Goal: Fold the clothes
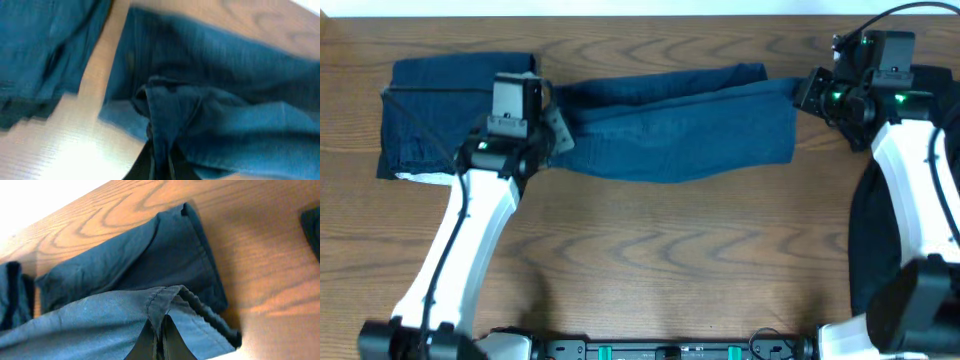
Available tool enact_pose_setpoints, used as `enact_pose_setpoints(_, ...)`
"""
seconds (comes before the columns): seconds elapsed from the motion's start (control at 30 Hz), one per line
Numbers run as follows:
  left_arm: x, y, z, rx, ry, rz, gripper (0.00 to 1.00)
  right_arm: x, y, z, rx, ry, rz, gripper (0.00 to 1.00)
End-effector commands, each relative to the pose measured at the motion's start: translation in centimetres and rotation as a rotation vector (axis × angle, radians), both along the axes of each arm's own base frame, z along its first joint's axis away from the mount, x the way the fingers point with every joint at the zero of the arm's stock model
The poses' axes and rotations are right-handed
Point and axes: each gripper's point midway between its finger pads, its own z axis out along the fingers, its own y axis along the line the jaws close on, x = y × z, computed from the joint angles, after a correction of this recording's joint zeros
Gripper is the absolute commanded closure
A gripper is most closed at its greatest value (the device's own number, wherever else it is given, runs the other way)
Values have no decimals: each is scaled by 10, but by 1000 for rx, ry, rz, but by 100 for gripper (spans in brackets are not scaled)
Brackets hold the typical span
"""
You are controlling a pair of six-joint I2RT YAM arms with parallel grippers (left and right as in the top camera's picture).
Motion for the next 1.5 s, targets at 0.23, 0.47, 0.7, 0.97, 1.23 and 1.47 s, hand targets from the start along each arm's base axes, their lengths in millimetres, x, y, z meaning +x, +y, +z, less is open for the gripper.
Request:
enact_pose_setpoints(0.23,62,24,-43,122,-64,97,94,66,4,-54,-107,-91,55,99)
enact_pose_setpoints(0.47,75,30,-76,120,-29,128,94,97,16,-85,-115,-160,83,99)
enact_pose_setpoints(0.7,88,31,-92,118,-42,136,94,114,28,-113,-115,-193,100,99)
enact_pose_setpoints(0.97,98,30,-117,118,-41,136,94,117,26,-129,-137,-182,86,99)
enact_pose_setpoints(1.23,122,25,-104,98,-154,122,50,131,22,-113,-157,-266,68,35)
enact_pose_setpoints(1.47,126,-14,-30,-14,-300,-104,11,137,41,-60,-55,-384,216,1)
